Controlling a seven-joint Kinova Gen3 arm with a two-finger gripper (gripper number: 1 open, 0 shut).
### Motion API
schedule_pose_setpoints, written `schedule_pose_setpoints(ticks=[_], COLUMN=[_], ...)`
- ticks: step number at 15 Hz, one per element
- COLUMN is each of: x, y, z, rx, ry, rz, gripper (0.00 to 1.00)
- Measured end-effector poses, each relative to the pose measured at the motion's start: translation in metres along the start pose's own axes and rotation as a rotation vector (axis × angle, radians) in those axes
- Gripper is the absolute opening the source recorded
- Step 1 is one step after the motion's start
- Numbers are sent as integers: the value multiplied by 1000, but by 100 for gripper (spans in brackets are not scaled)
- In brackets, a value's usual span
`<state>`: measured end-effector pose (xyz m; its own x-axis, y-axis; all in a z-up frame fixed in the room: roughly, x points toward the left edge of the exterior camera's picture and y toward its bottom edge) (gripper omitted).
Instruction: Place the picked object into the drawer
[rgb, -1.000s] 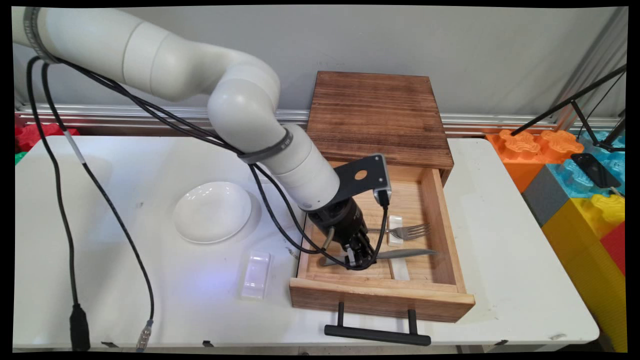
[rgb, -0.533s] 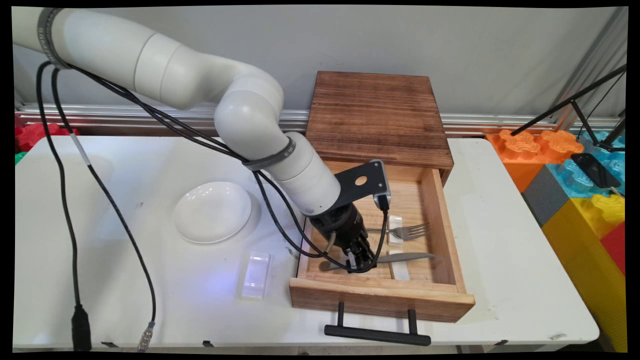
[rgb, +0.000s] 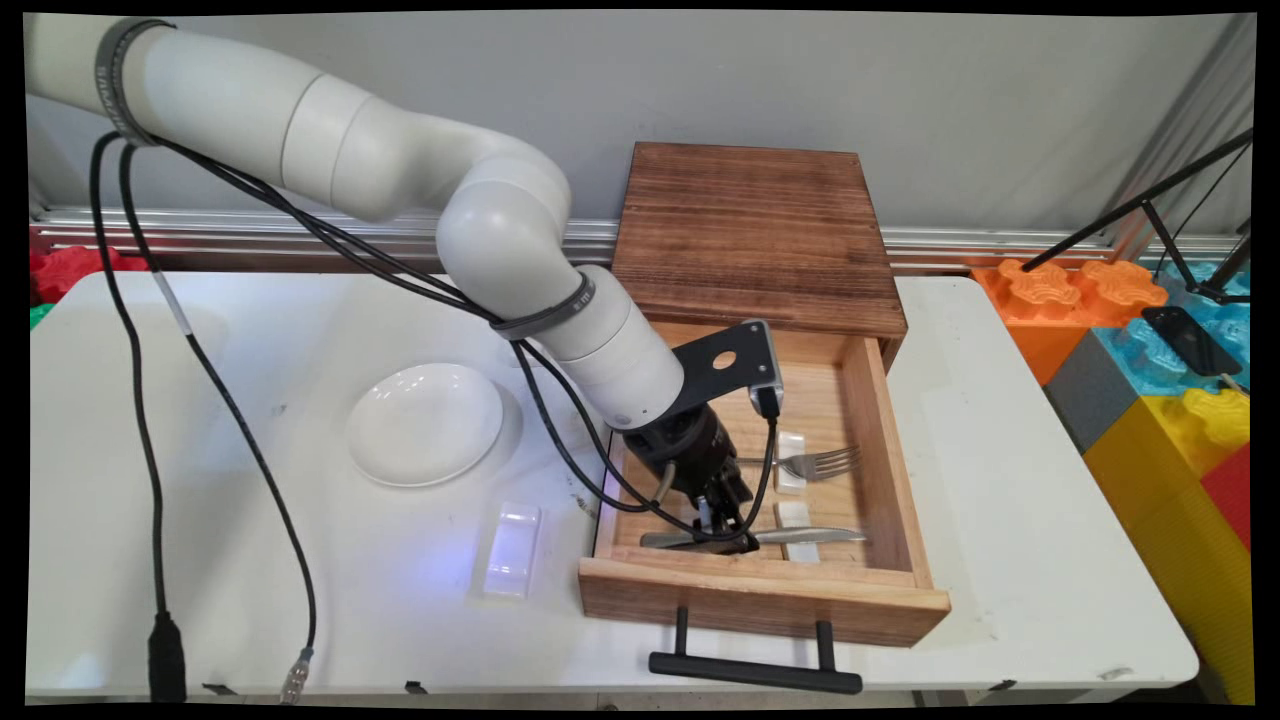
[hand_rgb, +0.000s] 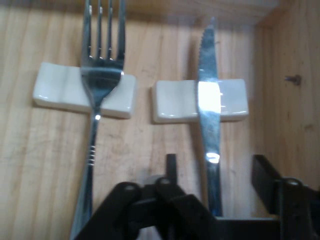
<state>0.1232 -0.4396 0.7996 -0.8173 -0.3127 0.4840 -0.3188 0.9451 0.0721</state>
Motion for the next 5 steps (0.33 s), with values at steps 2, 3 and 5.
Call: schedule_pose_setpoints(ticks=[2,3,5], x=[0,0,0], y=[-1,-2,-5], z=[-1,-1,-3], rx=[-3,-4,-3], ry=[1,2,5], rz=[1,1,1], gripper=[100,100,100])
